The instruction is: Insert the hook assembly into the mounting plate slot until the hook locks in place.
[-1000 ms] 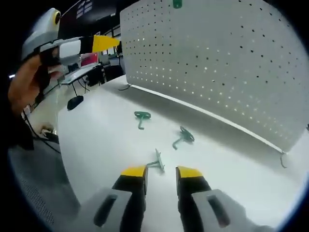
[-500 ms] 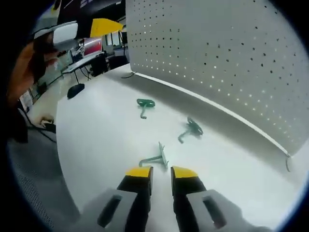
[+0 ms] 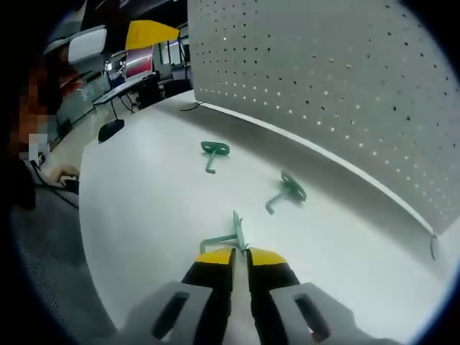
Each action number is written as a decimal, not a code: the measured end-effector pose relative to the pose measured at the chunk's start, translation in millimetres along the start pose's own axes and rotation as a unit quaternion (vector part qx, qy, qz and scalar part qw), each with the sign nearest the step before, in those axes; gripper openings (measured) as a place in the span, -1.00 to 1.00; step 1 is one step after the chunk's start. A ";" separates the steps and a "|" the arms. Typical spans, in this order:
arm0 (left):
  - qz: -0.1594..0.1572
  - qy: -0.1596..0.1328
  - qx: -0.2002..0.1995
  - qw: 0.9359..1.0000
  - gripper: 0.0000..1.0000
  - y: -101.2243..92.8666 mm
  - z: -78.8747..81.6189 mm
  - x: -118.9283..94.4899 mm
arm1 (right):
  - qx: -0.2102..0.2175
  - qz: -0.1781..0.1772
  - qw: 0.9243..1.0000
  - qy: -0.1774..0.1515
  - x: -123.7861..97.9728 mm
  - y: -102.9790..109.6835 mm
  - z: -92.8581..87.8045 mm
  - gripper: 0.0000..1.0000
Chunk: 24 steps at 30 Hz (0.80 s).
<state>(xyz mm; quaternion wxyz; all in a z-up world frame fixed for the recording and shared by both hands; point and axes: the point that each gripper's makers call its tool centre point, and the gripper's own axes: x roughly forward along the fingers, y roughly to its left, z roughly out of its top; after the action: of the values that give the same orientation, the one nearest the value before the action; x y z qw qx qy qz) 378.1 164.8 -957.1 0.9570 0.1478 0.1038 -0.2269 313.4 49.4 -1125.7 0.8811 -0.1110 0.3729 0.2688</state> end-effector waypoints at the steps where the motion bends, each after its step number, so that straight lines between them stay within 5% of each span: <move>1: 0.000 0.001 0.000 1.000 -0.78 0.1 -0.6 0.2 | 0.000 0.000 1.000 -0.001 -0.1 -0.2 0.1 -0.92; 24: -0.014 0.007 0.009 1.000 -0.81 -10.3 -4.1 0.4 | -0.014 -0.006 1.000 0.005 -0.6 -3.4 -3.1 -0.94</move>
<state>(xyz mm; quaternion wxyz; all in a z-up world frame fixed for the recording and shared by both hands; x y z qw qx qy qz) 373.1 157.2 -963.4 0.9518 0.1562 0.1104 -0.2399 313.0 45.1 -1127.4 0.8792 -0.1263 0.3730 0.2683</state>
